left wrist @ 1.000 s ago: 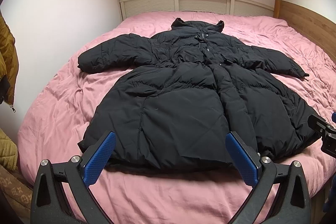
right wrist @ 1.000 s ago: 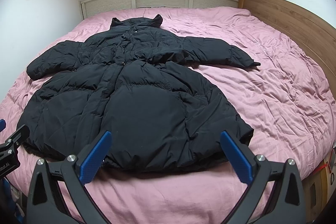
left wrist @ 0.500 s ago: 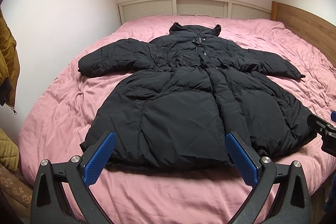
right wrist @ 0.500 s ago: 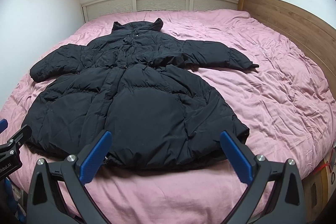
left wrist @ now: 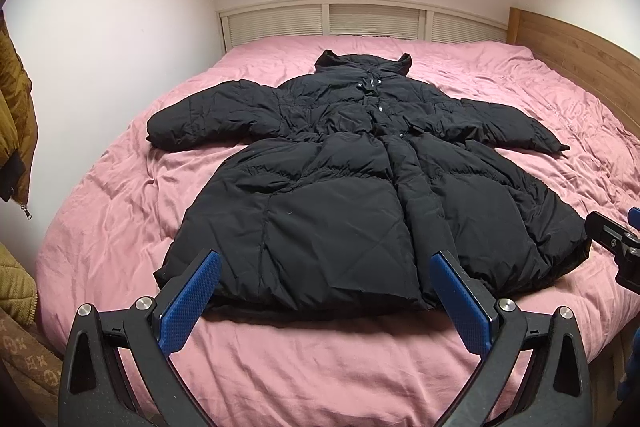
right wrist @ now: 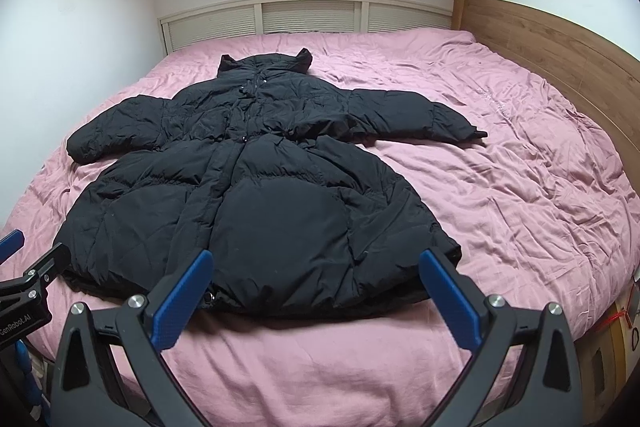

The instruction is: Fold large clothes

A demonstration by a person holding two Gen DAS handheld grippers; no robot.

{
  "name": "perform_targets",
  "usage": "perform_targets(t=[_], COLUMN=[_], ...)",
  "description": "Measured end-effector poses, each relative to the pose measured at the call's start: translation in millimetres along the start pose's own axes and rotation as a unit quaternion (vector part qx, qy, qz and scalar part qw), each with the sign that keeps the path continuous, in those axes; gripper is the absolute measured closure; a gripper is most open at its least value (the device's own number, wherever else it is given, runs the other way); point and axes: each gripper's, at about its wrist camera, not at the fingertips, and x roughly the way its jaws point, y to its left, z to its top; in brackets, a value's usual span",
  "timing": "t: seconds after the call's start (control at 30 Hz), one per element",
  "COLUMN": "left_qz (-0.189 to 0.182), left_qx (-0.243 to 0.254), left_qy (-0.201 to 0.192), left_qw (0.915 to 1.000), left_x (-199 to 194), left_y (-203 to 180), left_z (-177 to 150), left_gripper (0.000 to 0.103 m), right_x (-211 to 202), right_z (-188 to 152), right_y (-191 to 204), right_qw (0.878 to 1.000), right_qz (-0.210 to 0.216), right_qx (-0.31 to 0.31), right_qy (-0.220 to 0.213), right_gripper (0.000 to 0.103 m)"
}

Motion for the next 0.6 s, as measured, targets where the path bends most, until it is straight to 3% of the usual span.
perform_targets(t=[0.6], left_qz=[-0.003], left_qx=[0.019], left_qy=[-0.009], left_qw=[0.9998], left_x=[7.4], left_y=[-5.7], left_z=[27.9], left_gripper=[0.001], right_x=[36.0], right_z=[0.9], right_y=[-7.3], right_qw=[1.0], right_qz=[0.005], right_qx=[0.003], right_qy=[0.024], right_gripper=[0.0])
